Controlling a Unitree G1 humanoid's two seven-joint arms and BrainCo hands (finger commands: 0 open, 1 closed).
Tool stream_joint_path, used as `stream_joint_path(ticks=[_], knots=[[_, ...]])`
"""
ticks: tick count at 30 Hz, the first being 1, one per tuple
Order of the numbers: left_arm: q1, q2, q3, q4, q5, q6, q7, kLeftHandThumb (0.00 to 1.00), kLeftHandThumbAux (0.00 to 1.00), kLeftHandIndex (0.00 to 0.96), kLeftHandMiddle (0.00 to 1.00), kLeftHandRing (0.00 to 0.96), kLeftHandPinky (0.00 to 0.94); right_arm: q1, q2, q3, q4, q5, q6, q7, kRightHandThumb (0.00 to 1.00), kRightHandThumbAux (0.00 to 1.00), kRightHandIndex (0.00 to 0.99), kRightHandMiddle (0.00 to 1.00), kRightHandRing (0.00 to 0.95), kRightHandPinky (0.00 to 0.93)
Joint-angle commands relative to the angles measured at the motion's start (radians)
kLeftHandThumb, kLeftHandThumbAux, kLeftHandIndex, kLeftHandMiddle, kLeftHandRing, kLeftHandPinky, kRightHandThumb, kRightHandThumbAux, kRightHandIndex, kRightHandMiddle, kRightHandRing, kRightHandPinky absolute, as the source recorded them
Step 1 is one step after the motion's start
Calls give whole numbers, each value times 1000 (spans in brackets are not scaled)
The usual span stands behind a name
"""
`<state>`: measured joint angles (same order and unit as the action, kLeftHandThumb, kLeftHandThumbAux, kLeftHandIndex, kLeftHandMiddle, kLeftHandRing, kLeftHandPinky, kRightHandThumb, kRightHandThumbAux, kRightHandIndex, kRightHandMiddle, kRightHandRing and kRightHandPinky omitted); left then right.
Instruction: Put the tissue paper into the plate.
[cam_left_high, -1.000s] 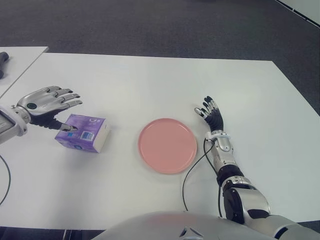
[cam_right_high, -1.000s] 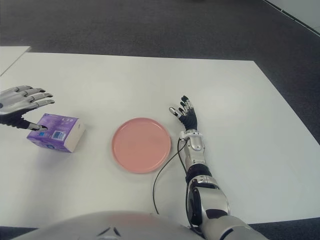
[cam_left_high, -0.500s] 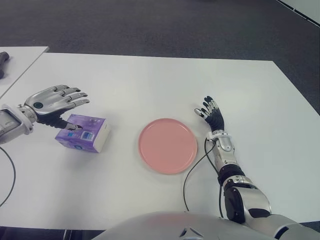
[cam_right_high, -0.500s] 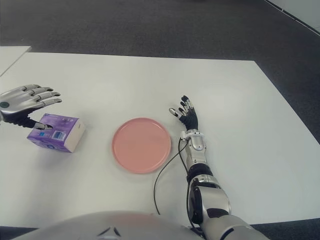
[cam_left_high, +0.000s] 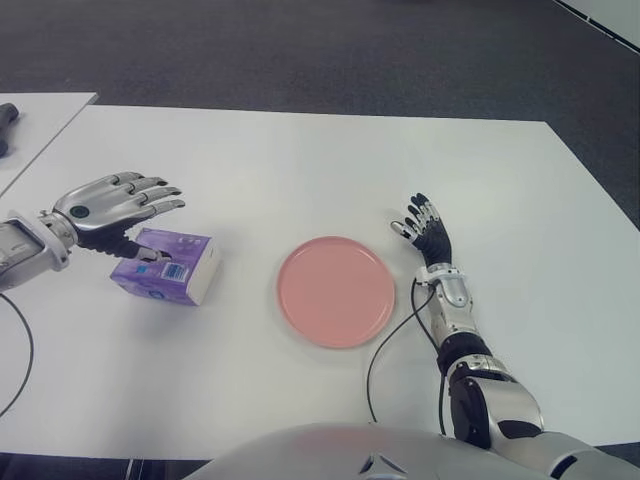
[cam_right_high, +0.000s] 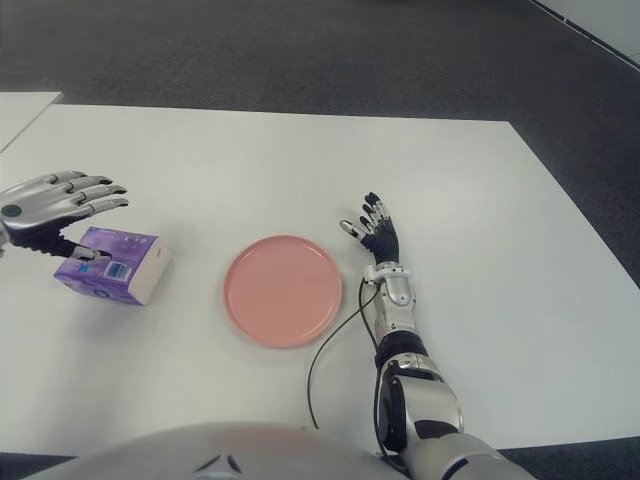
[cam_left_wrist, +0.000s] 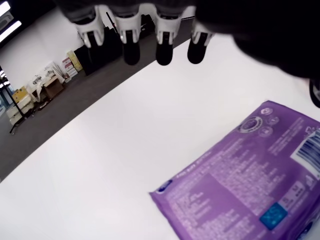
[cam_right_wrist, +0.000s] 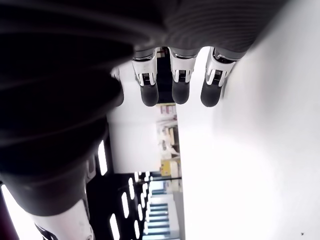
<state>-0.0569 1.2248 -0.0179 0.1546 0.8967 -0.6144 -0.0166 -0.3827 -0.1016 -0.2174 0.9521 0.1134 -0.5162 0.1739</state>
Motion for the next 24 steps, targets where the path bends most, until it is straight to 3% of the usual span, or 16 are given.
stream_joint_path(ticks=[1, 16, 24], knots=[[28, 14, -8, -18, -21, -14, -34, 265, 164, 0, 0, 0, 0, 89, 15, -6, 61, 13, 58, -2, 2, 849, 0, 0, 0, 37], [71, 57, 7, -63, -80, -38, -143, 257, 176, 0, 0, 0, 0, 94, 18, -6, 49, 13, 63, -26, 0, 861, 5, 0, 0, 48], [117, 77, 28, -98, -54, -34, -144, 263, 192, 0, 0, 0, 0, 93, 17, -3, 51, 10, 56, -27, 0, 864, 4, 0, 0, 50]])
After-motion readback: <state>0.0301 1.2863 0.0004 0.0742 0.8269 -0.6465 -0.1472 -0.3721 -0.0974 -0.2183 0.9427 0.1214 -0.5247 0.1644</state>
